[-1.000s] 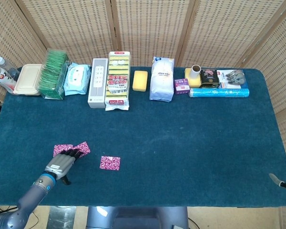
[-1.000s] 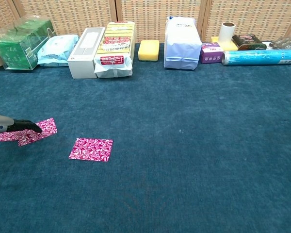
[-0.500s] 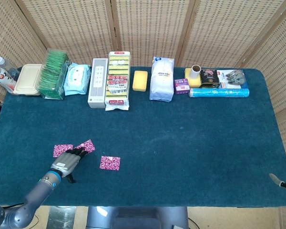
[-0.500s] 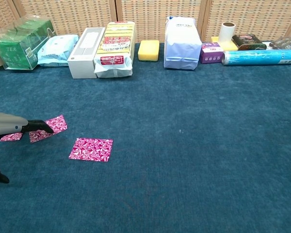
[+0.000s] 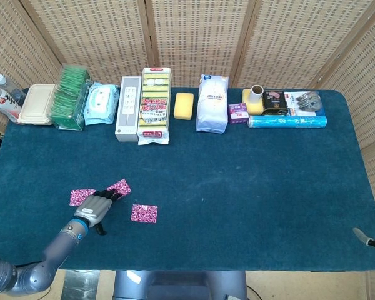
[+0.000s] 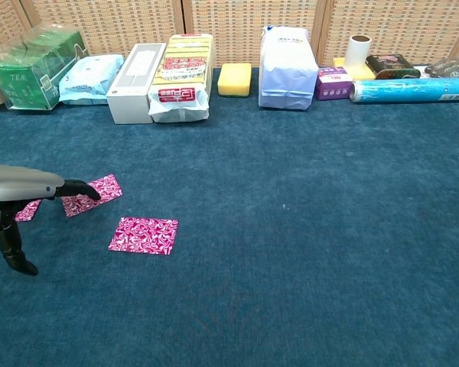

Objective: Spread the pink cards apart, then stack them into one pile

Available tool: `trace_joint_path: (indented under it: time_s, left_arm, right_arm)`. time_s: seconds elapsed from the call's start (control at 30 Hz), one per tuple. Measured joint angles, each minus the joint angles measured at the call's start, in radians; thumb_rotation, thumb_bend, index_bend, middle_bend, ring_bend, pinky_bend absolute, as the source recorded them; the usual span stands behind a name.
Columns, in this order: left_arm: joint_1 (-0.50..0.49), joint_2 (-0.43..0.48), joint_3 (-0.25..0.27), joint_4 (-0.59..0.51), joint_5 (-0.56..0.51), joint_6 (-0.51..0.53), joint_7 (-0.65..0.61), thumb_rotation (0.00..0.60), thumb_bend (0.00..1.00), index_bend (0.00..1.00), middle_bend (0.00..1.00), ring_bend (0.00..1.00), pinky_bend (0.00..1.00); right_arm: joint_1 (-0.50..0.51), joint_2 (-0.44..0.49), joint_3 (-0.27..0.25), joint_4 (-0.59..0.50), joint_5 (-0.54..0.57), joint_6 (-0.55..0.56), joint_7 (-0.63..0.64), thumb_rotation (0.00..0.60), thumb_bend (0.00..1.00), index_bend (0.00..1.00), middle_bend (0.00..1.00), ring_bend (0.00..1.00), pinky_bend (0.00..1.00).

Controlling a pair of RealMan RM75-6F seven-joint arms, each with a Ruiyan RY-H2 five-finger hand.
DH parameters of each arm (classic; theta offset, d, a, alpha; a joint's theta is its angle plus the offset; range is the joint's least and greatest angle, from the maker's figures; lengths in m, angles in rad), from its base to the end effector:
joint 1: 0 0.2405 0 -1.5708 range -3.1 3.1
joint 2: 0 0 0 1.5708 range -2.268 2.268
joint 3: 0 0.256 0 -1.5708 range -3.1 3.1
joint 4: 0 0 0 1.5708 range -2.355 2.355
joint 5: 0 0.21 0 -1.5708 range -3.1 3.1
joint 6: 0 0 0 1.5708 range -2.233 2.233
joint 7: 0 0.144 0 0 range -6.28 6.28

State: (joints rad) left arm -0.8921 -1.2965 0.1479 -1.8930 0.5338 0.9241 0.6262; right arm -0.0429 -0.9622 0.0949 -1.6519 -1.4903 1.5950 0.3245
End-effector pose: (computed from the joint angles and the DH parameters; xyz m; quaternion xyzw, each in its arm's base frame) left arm -0.1996 0.2661 0.0037 -0.7860 -0.4736 -0.1043 0.3835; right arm -0.3224 -0.1488 0.2262 0.4982 -0.4270 0.4640 0.5950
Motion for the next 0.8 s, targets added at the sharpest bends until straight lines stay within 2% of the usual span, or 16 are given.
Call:
trace_joint_path:
  time_s: [0.43,0.8]
  left_arm:
    - [-0.038,-0.015,-0.037,0.001,-0.056,0.023,0.016,0.6,0.03,0.0,0.0,0.0,0.1]
    - [0.02,0.087,-0.052,-0.051,0.052,0.051,-0.096,0.6,0.06,0.0,0.0,0.0,0.1]
  right_arm:
    - [-0.001,0.0,0.001,0.005,0.003,0.0,0.008,0.6,0.0,0.12,0.07,0.01,0.0]
    - [0.0,0.003,-0.001,0.004,-0.001,-0.003,0.012,0.6,0.0,0.12,0.07,0.01,0.0]
